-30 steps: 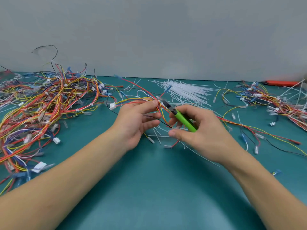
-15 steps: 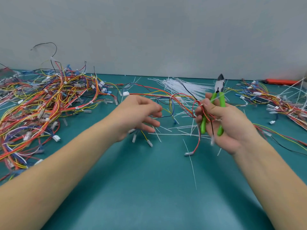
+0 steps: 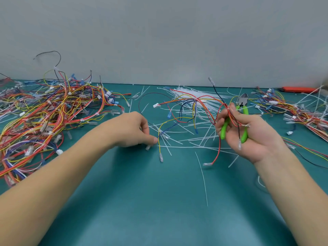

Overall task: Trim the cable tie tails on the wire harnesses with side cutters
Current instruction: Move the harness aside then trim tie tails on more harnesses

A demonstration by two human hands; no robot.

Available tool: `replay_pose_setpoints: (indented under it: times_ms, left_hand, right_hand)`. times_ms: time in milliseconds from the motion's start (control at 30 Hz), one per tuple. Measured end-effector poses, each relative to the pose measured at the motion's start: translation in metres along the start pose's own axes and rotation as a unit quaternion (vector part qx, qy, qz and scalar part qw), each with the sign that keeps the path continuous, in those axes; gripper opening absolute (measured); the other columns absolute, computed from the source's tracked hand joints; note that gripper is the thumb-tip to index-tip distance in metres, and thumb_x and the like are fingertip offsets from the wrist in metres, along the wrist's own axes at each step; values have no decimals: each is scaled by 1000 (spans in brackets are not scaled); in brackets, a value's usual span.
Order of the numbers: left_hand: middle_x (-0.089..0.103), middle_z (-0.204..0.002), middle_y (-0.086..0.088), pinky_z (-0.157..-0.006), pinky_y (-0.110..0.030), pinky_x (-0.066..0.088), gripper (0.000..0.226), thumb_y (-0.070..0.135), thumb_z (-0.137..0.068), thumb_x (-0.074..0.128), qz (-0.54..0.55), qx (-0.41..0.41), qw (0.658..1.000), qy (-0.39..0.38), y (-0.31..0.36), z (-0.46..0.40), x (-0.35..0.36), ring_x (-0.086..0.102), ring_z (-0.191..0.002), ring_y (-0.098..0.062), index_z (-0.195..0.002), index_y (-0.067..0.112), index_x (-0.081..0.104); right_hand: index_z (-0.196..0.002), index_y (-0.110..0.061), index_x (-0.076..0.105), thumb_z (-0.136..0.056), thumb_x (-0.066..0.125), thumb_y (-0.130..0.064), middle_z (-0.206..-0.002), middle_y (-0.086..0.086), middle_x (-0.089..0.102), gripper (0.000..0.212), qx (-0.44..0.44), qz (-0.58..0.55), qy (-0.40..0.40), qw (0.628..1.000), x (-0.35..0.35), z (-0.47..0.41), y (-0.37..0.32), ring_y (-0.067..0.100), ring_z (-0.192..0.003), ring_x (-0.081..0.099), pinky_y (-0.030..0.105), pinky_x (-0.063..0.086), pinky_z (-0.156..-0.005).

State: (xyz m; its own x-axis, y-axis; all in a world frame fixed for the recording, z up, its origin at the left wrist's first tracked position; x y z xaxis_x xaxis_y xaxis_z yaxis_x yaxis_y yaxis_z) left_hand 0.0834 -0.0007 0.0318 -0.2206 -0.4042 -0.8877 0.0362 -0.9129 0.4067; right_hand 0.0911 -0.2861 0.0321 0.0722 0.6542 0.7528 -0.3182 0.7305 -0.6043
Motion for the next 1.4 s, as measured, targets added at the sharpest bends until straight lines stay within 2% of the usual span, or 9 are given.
replay_pose_setpoints:
  times_ms: [167, 333, 533, 700, 800, 900, 1033, 1233, 1400]
  left_hand:
    - [68, -90, 12, -81, -36, 55, 59, 83, -63, 74, -65, -9, 997, 32, 12, 4, 16, 64, -90, -15, -89, 33, 57]
    - [66, -95, 10, -91, -41, 54, 60, 55, -85, 74, -73, 58, 996, 4, 11, 4, 10, 64, -96, -21, -136, 46, 45]
    - [69, -106, 5, -92, -39, 55, 23, 57, -82, 74, -132, 5, 991, 33, -4, 3, -16, 66, -101, -23, -98, 45, 63]
    - [67, -105, 9, -94, -37, 53, 46, 57, -80, 78, -156, -24, 987, 27, -18, 3, -31, 61, -102, -19, -119, 37, 67]
    - [65, -101, 9, -93, -39, 54, 35, 58, -83, 74, -162, -8, 984, 72, -10, 7, -36, 61, -100, -20, -114, 43, 68]
    - [67, -75, 14, -70, -26, 53, 17, 58, -85, 71, -74, 52, 991, 101, 11, 15, -32, 66, -79, -6, -81, 41, 72]
    - [75, -74, 4, -47, -22, 45, 24, 45, -94, 70, 235, 143, 961, -27, 49, 27, 3, 66, -56, -11, -91, 23, 76]
    - [79, -91, -6, -44, -25, 50, 16, 22, -95, 73, 514, 104, 851, -13, 62, 26, 48, 68, -61, -18, -106, 11, 72]
    - [71, -87, -4, -48, -26, 52, 4, 15, -91, 76, 616, 100, 780, -39, 59, 21, 62, 66, -66, -16, -96, 15, 75]
  right_hand:
    - [-93, -17, 62, -97, 56, -8, -83, 0, 61, 11, 2, -6, -1, 1000, -1, 1, 0, 11, -70, 65, 25, 54, -65]
    - [-92, -16, 64, -100, 57, -10, -81, 0, 62, 13, -4, -13, 8, 1000, 0, 2, 0, 12, -69, 65, 26, 54, -66]
    - [-90, -15, 64, -98, 58, -9, -79, 1, 63, 11, -5, -23, 4, 1000, 0, 3, -2, 12, -69, 66, 26, 53, -69]
    - [-96, -19, 64, -83, 66, -8, -83, 0, 62, 16, -16, 15, 3, 1000, 1, 1, 1, 12, -72, 66, 27, 57, -64]
    - [-103, -20, 62, -78, 68, -8, -81, 0, 63, 28, -32, 64, -8, 997, 6, 3, 8, 14, -71, 67, 27, 59, -64]
    - [-110, -16, 60, -76, 71, -7, -76, 2, 66, 37, -68, 125, -22, 990, 12, 7, 18, 17, -69, 69, 29, 61, -67]
    - [-115, -10, 61, -89, 67, 1, -75, 6, 67, 29, -114, 207, -40, 971, 20, 13, 33, 22, -70, 70, 33, 62, -70]
    - [-115, -9, 66, -93, 68, -2, -85, 11, 66, 23, -135, 271, -55, 951, 23, 16, 47, 23, -73, 69, 37, 61, -75]
    - [-114, -13, 68, -94, 69, -4, -86, 6, 72, 22, -144, 319, -38, 936, 20, 14, 50, 22, -80, 70, 38, 61, -83]
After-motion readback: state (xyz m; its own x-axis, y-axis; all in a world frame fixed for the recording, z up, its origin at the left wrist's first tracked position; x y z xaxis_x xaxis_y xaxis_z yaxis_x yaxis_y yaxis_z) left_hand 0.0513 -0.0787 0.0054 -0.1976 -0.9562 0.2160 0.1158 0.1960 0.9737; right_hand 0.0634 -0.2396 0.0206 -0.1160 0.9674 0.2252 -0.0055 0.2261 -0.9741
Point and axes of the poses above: each hand's wrist, its own z-axis away from the middle knuckle, its own x-axis out of the palm, y = z × x, the point moved 3 cm from there along -z, towards the middle knuckle
